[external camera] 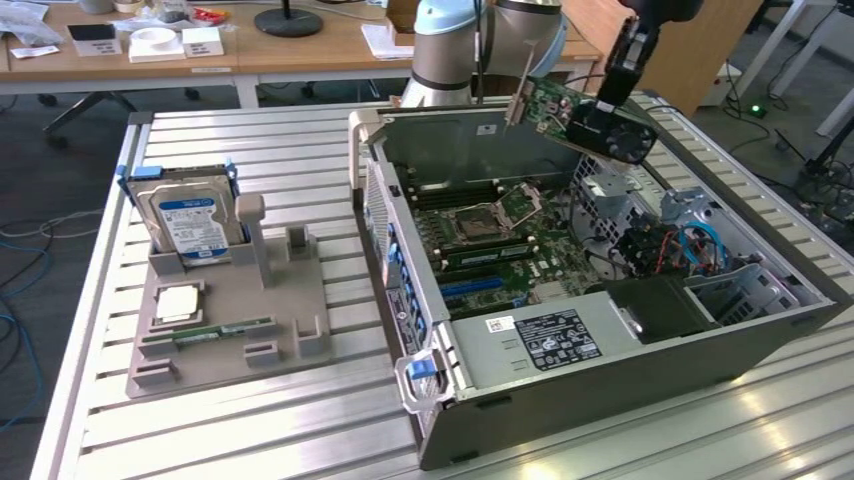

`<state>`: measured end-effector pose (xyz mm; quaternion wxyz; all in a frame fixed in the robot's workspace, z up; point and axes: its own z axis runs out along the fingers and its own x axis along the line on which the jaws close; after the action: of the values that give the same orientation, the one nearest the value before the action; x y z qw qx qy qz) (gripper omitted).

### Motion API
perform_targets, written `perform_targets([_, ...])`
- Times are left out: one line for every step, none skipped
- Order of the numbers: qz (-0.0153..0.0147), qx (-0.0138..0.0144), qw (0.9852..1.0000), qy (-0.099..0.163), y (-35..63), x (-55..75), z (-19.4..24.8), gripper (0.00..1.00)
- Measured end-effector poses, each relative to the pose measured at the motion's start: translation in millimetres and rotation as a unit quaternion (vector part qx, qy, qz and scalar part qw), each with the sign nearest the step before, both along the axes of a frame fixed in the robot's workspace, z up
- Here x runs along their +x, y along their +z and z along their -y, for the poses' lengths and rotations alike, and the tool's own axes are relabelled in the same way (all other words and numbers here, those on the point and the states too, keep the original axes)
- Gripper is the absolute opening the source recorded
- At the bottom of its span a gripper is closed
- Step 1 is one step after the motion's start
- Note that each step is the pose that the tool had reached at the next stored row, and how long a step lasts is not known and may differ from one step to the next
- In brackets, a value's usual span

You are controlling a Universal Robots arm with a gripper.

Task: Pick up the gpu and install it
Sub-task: 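Insert the gpu into the slot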

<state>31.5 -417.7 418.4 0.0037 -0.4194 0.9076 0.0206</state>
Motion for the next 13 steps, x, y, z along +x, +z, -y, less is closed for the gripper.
perform_targets([0.0,0.0,1.0,0.01,-0.1,0.0,0.0,0.26])
perform_targets([0.0,0.0,0.9998,0.019,-0.2,0.0,0.0,0.26])
perform_targets([0.0,0.0,0.9996,0.028,-0.4,0.0,0.0,0.26])
perform_targets([0.0,0.0,0.9993,0.037,-0.5,0.0,0.0,0.26])
perform_targets([0.0,0.0,0.999,0.045,-0.6,0.0,0.0,0.26])
perform_targets([0.0,0.0,0.9985,0.054,-0.7,0.0,0.0,0.26])
perform_targets([0.0,0.0,0.9979,0.064,-0.8,0.0,0.0,0.26])
perform_targets([0.0,0.0,0.9973,0.073,-1.0,0.0,0.0,0.26])
perform_targets([0.0,0.0,0.9966,0.082,-1.1,0.0,0.0,0.26])
perform_targets([0.0,0.0,0.9959,0.091,-1.2,0.0,0.0,0.26])
perform_targets([0.0,0.0,0.995,0.1,-1.3,0.0,0.0,0.26])
perform_targets([0.0,0.0,0.9941,0.109,-1.5,0.0,0.0,0.26])
perform_targets([0.0,0.0,0.9931,0.118,-1.6,0.0,0.0,0.26])
